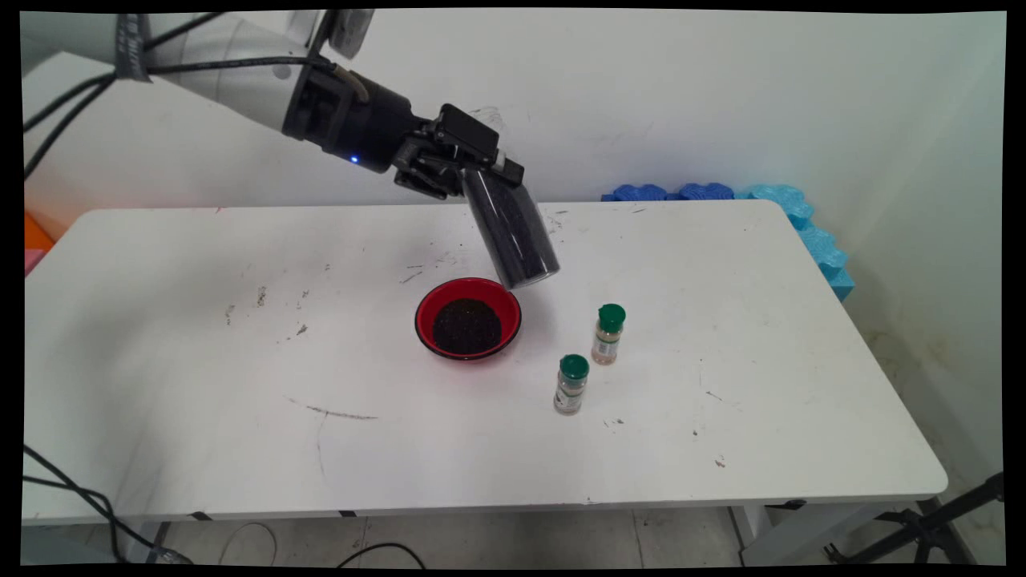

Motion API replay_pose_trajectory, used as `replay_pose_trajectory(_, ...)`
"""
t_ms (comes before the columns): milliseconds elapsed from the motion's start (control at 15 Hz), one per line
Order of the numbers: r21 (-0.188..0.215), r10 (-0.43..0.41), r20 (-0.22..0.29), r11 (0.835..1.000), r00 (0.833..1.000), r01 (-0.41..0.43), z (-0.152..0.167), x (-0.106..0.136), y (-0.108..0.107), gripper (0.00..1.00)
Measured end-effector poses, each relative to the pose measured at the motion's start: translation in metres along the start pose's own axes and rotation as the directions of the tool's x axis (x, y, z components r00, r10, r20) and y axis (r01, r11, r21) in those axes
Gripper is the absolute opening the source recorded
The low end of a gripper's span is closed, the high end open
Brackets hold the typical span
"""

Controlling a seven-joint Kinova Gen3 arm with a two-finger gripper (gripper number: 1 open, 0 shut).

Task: Pour the black seasoning powder in the red bowl

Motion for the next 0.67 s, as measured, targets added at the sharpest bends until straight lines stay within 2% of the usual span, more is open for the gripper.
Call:
replay_pose_trajectory(133,0.005,0.094,0.009,0.996,0.996,-0.094,-0.005,0.001,0.009,0.00)
replay_pose_trajectory(333,0.013,0.229,0.021,0.973,0.973,-0.230,-0.010,0.002,0.020,0.00)
replay_pose_trajectory(600,0.004,0.391,0.051,0.920,0.919,-0.392,-0.014,-0.003,0.033,0.00)
replay_pose_trajectory(667,0.000,0.437,0.057,0.899,0.897,-0.438,-0.015,-0.004,0.037,0.00)
